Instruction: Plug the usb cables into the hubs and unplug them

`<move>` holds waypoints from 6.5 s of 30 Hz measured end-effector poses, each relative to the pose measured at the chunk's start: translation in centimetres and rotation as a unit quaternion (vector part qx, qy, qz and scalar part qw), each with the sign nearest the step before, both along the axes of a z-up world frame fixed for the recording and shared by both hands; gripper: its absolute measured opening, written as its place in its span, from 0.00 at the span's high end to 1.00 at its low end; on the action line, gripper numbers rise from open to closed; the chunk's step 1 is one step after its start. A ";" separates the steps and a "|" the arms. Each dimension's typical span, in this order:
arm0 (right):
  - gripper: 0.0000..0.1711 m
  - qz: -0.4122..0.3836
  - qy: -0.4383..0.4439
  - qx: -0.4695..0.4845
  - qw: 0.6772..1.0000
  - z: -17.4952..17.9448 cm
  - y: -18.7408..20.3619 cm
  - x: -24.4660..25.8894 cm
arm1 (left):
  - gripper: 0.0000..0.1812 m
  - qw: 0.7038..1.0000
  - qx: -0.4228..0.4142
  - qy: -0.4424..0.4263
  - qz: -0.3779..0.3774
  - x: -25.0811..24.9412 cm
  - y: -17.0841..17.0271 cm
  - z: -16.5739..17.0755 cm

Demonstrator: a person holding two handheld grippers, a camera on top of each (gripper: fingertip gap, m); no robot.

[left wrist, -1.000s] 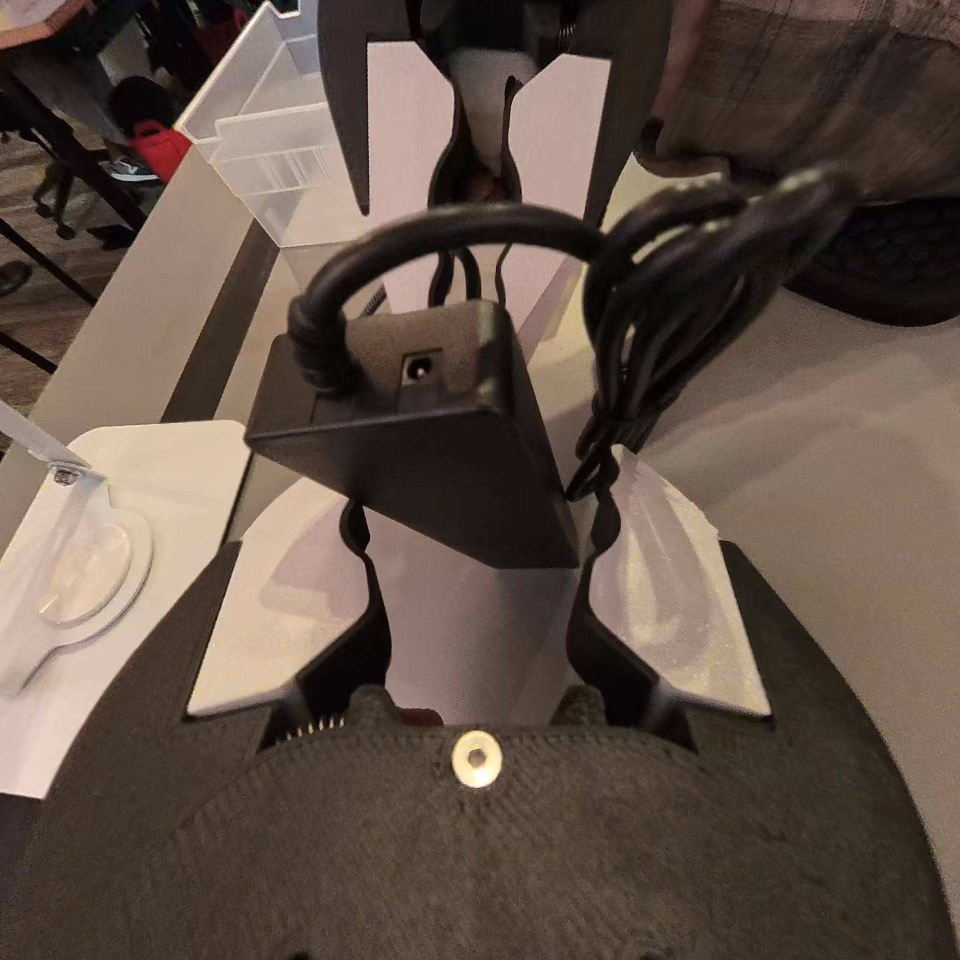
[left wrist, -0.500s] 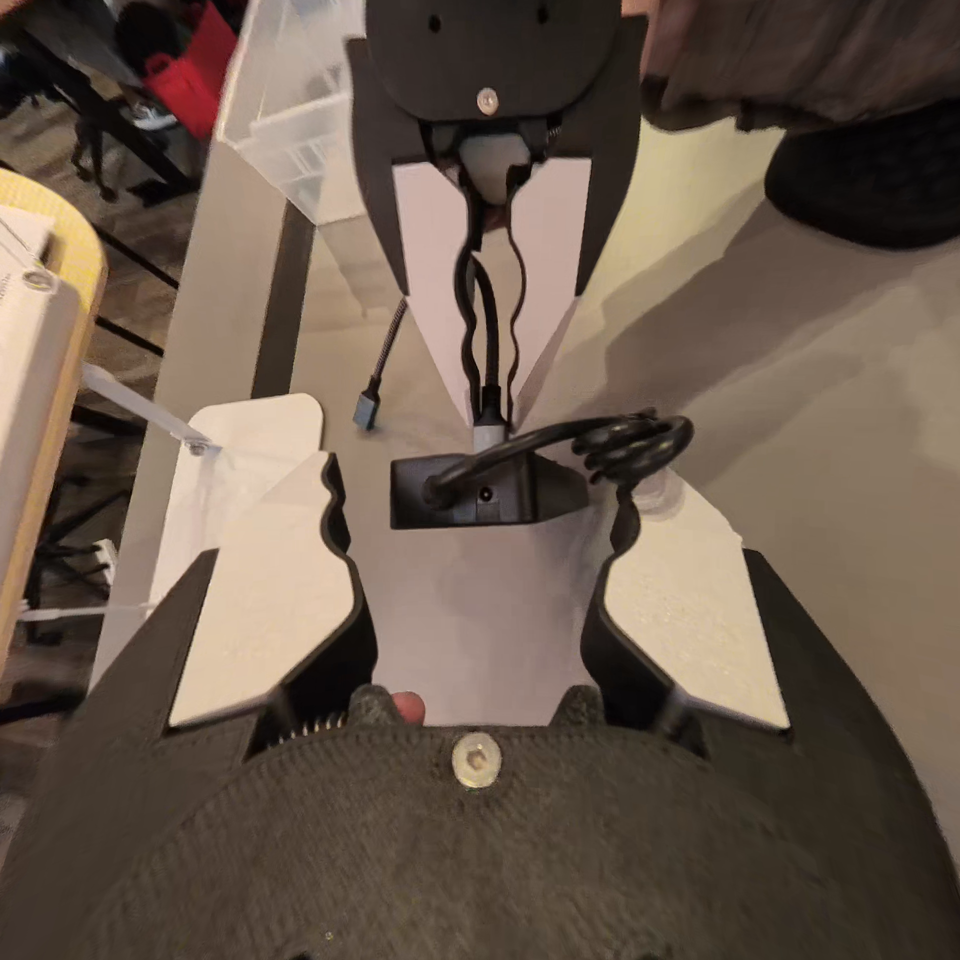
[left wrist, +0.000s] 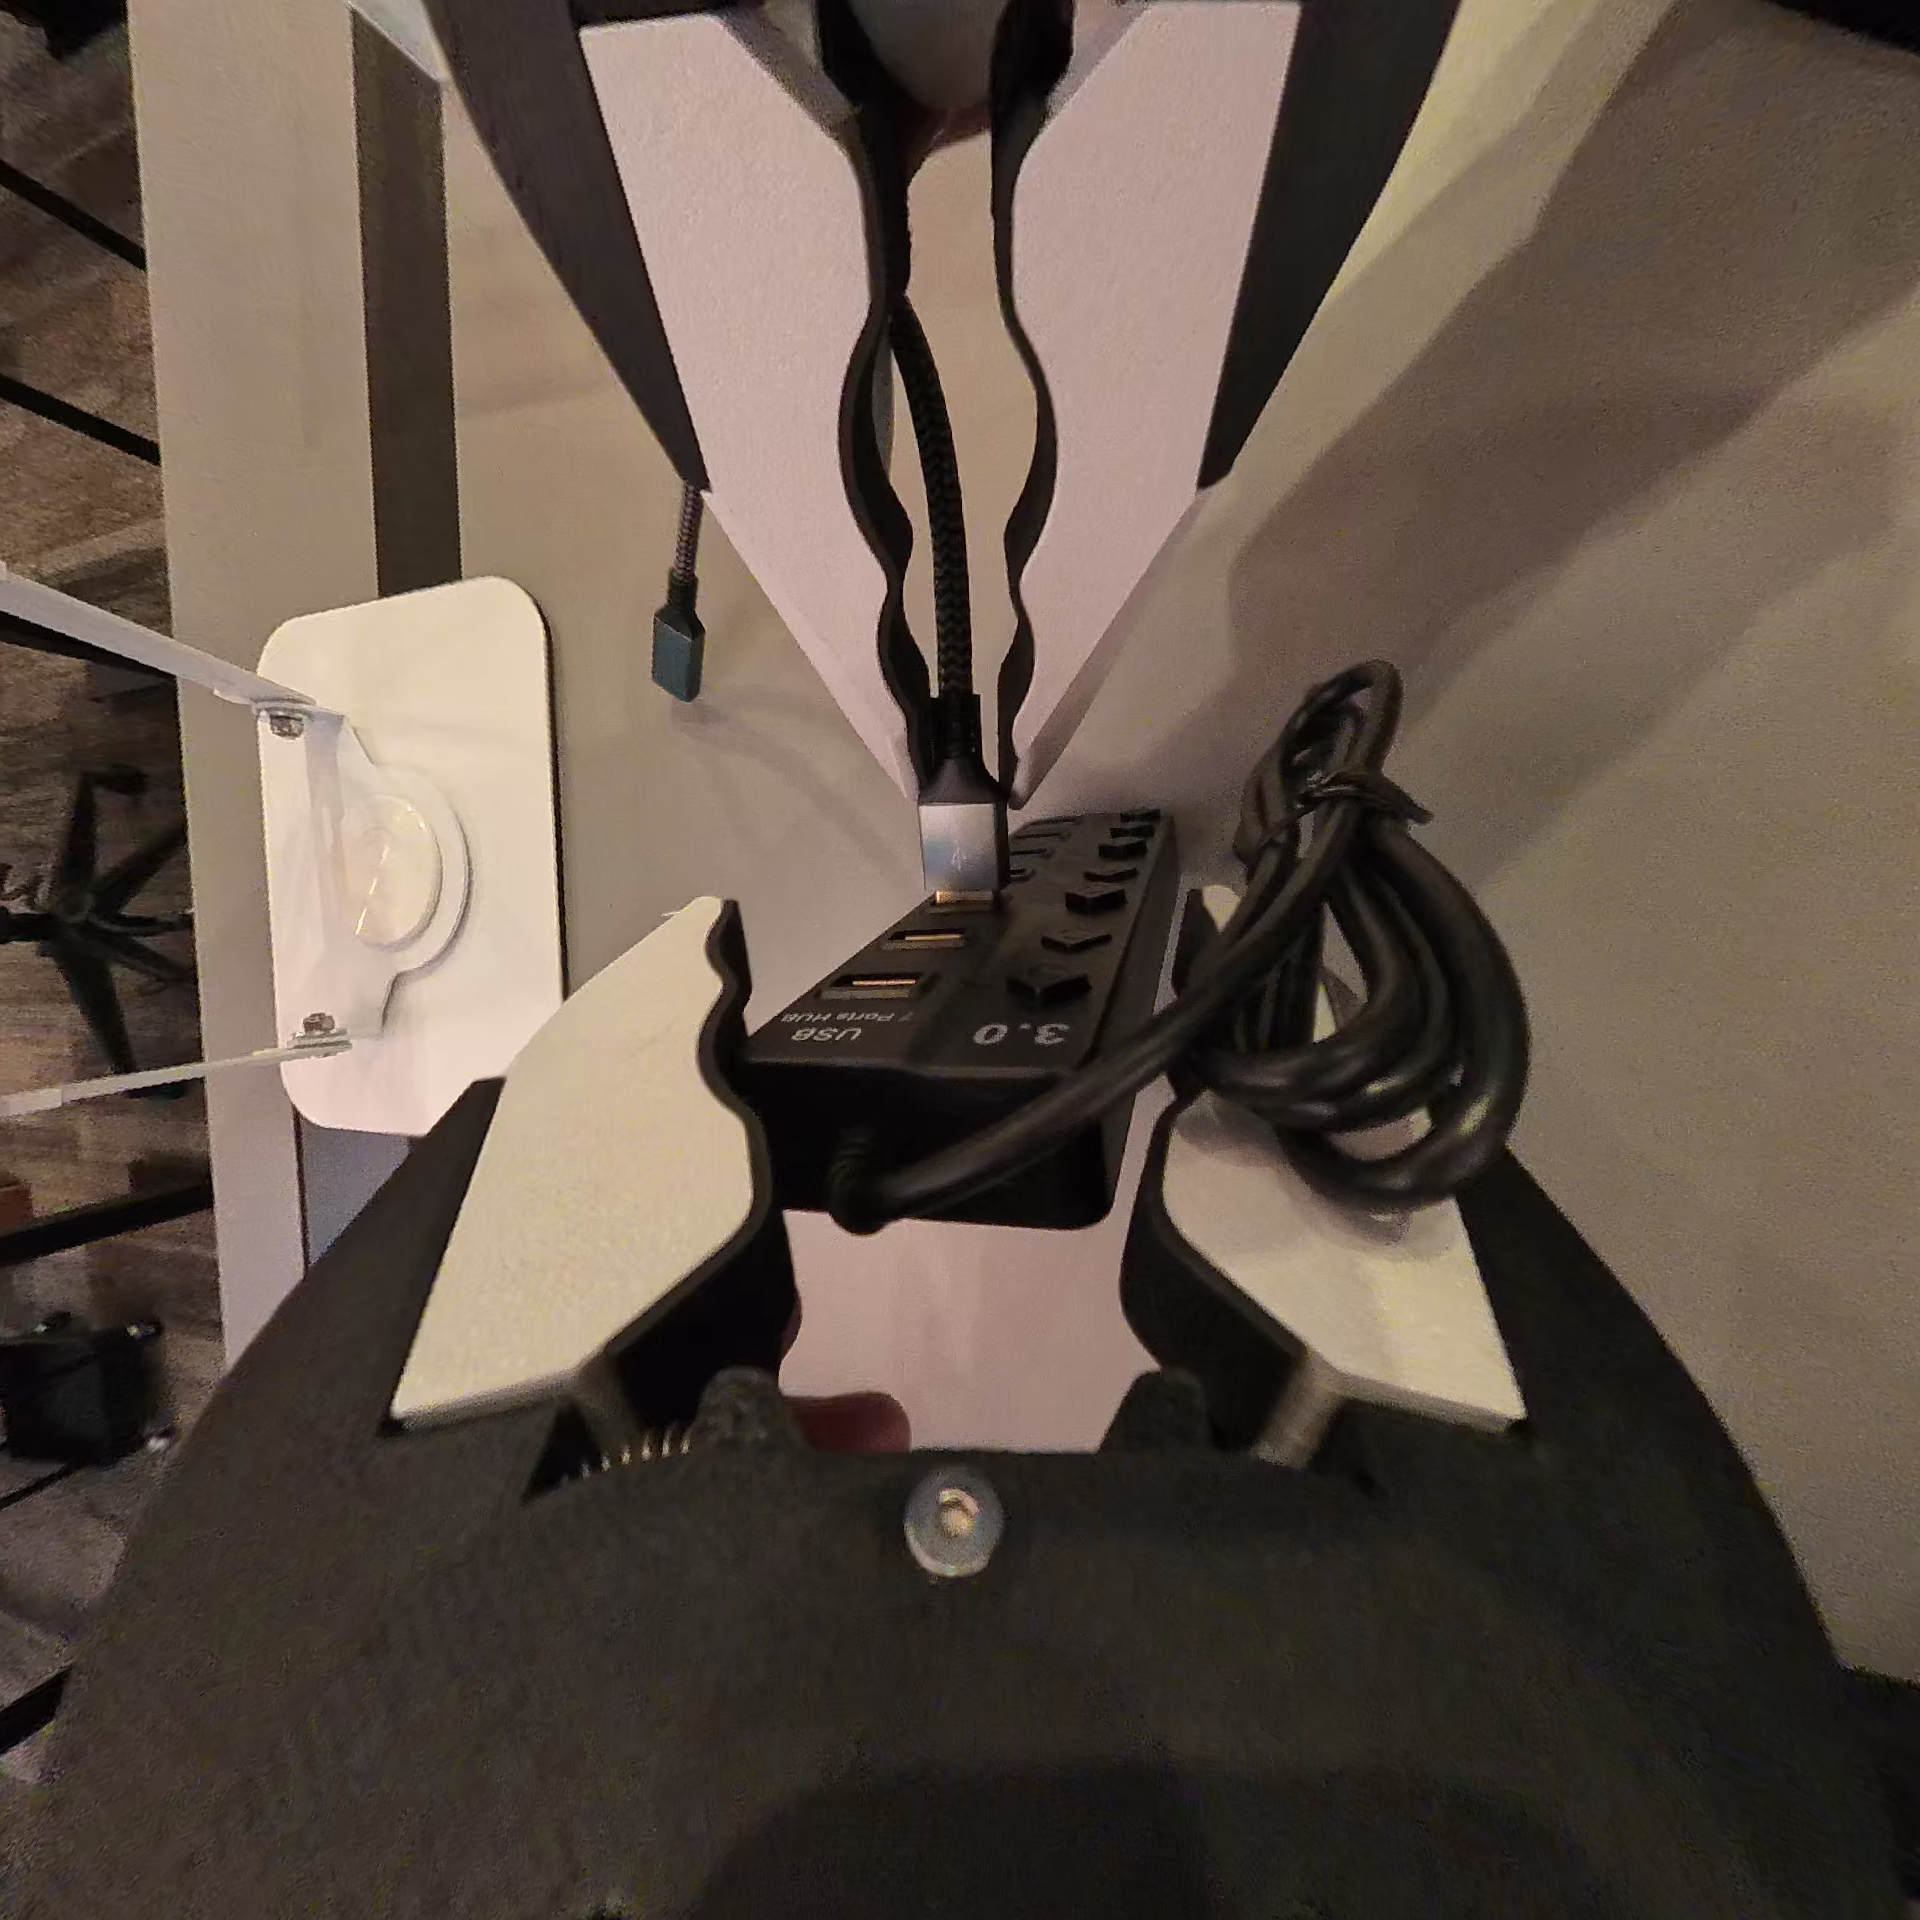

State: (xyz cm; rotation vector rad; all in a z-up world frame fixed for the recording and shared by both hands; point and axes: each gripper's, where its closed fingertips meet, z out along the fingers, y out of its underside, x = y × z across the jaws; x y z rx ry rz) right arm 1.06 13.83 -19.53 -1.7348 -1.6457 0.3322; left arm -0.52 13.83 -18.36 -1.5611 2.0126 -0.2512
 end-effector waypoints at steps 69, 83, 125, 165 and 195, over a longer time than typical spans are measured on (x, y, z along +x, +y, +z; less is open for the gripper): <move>0.91 -0.006 0.263 -0.025 0.965 0.5 2.3 -4.0 | 0.60 0.999 -0.018 0.024 0.029 -3.1 2.8 -1.6; 0.91 0.007 0.242 0.023 0.970 0.6 2.4 -3.8 | 0.60 1.000 0.001 0.021 0.018 -2.9 2.9 -1.5; 0.92 0.009 0.281 -0.053 0.958 1.1 2.1 -3.3 | 0.61 0.998 0.037 -0.019 -0.038 -2.4 2.9 -1.1; 0.92 -0.050 0.170 0.143 0.974 2.1 3.5 -3.3 | 0.61 0.998 0.011 -0.055 -0.006 -3.1 4.4 -1.2; 0.92 -0.052 0.184 0.163 0.968 3.2 3.4 -3.2 | 0.61 0.998 0.018 -0.067 -0.002 -3.0 4.4 -0.3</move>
